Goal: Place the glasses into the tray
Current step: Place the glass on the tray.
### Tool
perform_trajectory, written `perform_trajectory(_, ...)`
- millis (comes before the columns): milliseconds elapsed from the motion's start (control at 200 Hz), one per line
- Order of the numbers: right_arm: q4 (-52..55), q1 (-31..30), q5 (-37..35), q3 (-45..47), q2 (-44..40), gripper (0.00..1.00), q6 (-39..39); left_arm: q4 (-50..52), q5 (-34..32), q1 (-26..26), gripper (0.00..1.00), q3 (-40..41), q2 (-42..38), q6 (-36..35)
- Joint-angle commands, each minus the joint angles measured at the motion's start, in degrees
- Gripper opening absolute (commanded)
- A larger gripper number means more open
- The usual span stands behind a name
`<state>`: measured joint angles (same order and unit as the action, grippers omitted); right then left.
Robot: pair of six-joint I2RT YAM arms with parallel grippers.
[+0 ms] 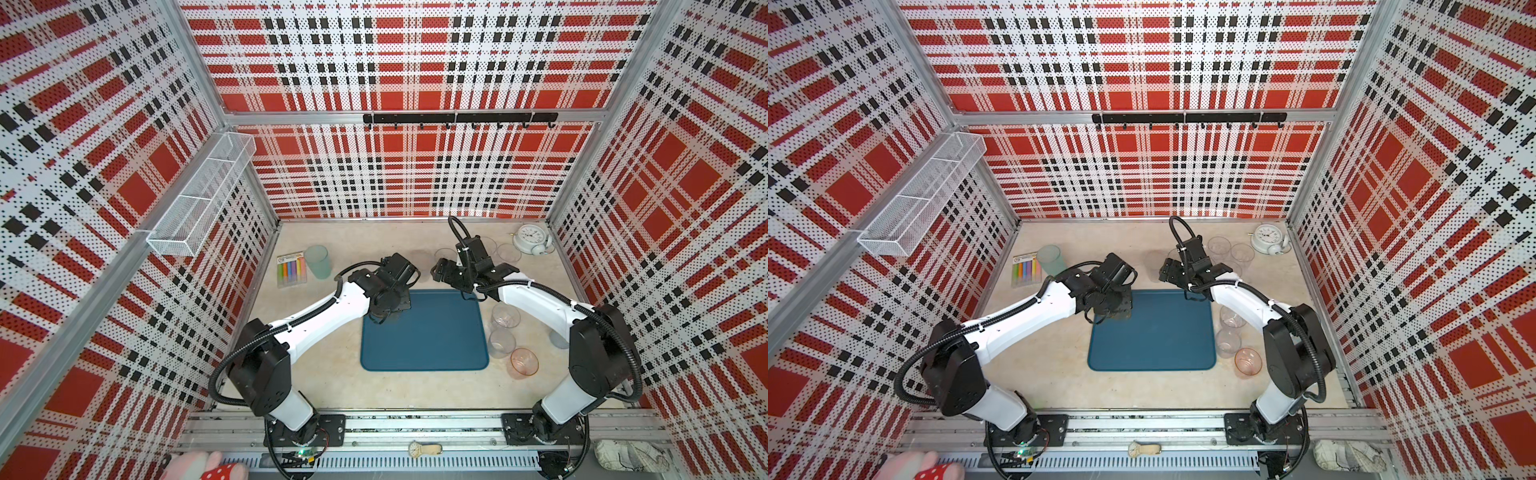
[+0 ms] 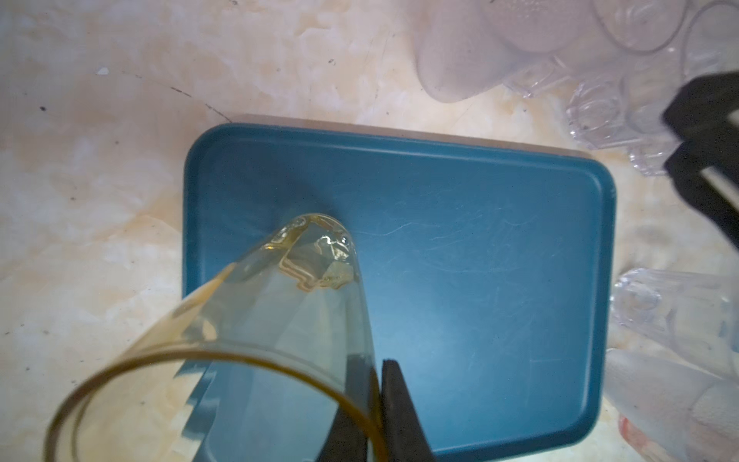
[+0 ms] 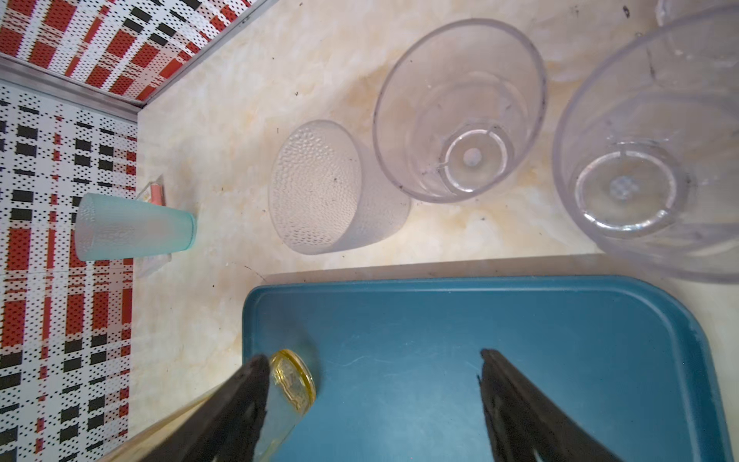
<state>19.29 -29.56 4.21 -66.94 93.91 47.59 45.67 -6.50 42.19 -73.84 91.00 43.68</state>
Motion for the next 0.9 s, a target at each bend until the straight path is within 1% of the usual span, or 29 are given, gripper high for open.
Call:
perform_trajectory(0,-0.75,-0.42,0.27,2.16,-1.65,0.85,0.69,-0.23,1.37,0.34,0.0,-1.82,2.17,-3.1)
perform_trajectory(271,-1.97,-1.25,0.59,3.49,-1.62,0.85,1.32,-0.19,3.0,0.34,0.0,-3.67,5.05,-4.54)
perform_trajectory(481,-3.36,-2.95,1.43,3.64,0.11,0.84,2.02,2.52,1.87,0.33,0.11,-7.72,6.67,-6.8)
perform_trajectory(847,-5.07,-5.49,2.3,2.52,3.12,0.85,2.84,5.48,-0.62,0.17,0.24,-11.56,8.27,-9.39)
perform_trajectory(892,-5.14,-5.7,2.3,2.38,3.29,0.84,2.86,5.48,-0.63,0.17,0.24,-11.73,8.31,-9.49)
